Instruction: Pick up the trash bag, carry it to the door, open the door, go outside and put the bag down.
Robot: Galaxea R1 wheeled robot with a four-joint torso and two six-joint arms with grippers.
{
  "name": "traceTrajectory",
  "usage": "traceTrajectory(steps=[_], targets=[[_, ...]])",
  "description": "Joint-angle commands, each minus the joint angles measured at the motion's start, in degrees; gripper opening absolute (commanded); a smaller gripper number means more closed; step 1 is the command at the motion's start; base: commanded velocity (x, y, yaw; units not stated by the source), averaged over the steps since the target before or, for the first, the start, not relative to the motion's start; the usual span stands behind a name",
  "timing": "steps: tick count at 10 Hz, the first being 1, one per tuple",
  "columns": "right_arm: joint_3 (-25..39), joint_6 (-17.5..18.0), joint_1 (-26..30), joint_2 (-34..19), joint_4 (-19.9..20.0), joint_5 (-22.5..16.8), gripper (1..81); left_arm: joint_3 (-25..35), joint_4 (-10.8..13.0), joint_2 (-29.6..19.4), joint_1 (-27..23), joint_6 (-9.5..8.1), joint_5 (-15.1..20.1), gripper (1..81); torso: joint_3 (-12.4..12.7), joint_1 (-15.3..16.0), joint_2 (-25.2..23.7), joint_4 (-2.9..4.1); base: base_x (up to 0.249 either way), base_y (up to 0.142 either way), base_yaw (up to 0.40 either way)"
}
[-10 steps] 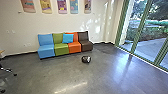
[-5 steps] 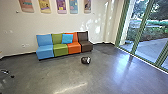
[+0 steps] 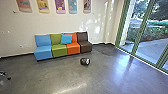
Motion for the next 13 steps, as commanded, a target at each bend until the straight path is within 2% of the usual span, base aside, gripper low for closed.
traceTrajectory(steps=[1, 4, 13], targets=[[0.54, -0.50, 1.31, 0.56, -0.88, -3.49, 81.1, 0.46, 0.56, -0.15, -2.01, 0.37, 3.57, 81.1, 0.00, 0.00, -0.01, 0.00, 0.124, -0.064, 0.000], [0.54, -0.50, 1.30, 0.56, -0.88, -3.49, 81.1, 0.46, 0.56, -0.15, -2.09, 0.37, 3.57, 81.1, 0.00, 0.00, -0.01, 0.00, 0.124, -0.063, 0.000], [0.37, -0.50, 1.14, 0.56, -0.97, -3.49, 81.1, 0.46, 0.56, -0.06, -2.01, 0.37, 3.57, 81.1, 0.00, 0.00, -0.01, 0.00, 0.124, 0.000, 0.000]])
